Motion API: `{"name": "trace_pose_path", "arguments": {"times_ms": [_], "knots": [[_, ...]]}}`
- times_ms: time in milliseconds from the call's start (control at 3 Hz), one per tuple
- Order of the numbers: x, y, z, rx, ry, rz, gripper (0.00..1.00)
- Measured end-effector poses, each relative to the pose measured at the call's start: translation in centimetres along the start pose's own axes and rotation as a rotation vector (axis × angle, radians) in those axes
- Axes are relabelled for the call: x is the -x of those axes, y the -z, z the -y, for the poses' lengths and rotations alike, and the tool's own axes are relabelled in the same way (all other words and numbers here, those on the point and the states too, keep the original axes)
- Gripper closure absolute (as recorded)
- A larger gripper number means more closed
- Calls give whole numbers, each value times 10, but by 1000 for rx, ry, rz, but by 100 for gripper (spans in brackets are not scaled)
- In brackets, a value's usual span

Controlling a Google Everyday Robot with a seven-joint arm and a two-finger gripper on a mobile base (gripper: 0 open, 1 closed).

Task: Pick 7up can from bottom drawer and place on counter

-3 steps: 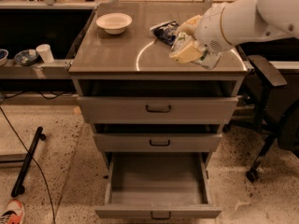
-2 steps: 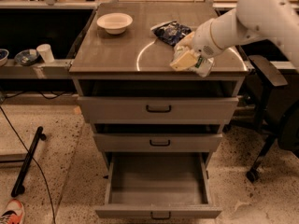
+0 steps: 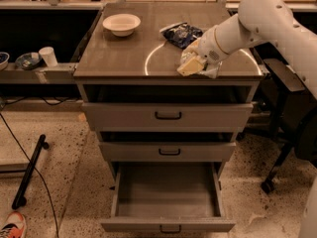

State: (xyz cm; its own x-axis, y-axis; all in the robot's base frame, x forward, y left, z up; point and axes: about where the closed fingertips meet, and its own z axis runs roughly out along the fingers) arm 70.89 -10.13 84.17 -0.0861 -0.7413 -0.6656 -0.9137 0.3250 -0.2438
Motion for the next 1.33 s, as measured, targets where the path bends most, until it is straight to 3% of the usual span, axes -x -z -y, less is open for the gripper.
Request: {"name": "trace_pose_path", "arguments": {"times_ms": [333,667,1000,1333], "knots": [[9,7,9,15,1,17,100],[20,9,21,89,-18,35,100],[21,10,31,134,-38,-3,100],[21,11,34,144,-42,-15,83]]}}
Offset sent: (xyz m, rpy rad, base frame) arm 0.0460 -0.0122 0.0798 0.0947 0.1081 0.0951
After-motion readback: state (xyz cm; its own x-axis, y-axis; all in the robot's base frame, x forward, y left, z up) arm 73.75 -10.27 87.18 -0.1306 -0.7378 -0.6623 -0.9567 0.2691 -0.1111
